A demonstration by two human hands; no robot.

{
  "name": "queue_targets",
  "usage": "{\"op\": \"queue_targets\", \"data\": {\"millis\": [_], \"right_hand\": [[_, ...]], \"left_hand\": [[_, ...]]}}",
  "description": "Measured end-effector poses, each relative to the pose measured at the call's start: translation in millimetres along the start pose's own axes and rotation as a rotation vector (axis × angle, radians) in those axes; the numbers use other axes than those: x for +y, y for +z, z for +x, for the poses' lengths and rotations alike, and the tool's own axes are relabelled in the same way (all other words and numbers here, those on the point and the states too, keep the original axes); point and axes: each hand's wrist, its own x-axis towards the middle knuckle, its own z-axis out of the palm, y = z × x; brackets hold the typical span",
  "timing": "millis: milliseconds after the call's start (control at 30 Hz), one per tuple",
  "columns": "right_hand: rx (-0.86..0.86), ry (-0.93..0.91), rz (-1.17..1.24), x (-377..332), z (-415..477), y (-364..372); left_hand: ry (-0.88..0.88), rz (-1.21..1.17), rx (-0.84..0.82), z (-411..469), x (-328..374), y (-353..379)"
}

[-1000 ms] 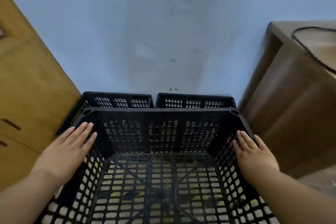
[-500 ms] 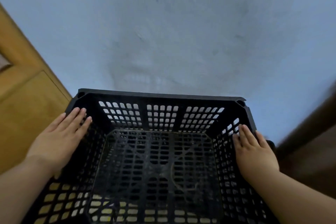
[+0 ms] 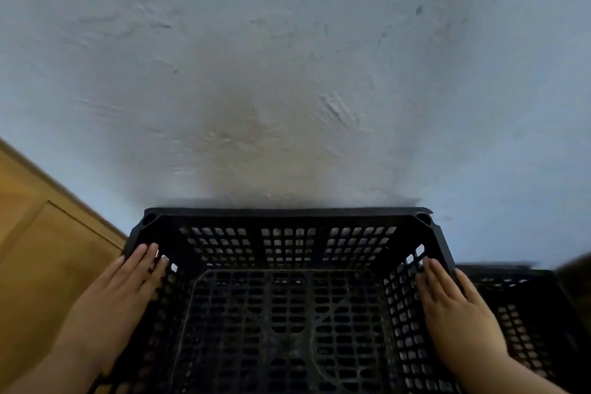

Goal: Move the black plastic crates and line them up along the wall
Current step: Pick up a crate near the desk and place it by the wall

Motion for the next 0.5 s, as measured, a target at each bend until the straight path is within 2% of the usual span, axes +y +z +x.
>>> {"op": "queue_targets", "data": {"millis": [100, 200, 333, 500], "right_hand": [[0.024, -0.004, 0.016, -15, 13, 9], [0.057, -0.027, 0.055, -30, 22, 17], [0.192, -0.07, 0.062, -46, 25, 32], [0.249, -0.072, -0.002, -61, 24, 46]], "left_hand": [[0.023, 0.003, 0.017, 7, -25, 28], [0.055, -0.01, 0.257, 9, -46, 62], [0.104, -0.128, 0.307, 17, -58, 84], [0.094, -0.167, 0.39, 21, -62, 108]]}}
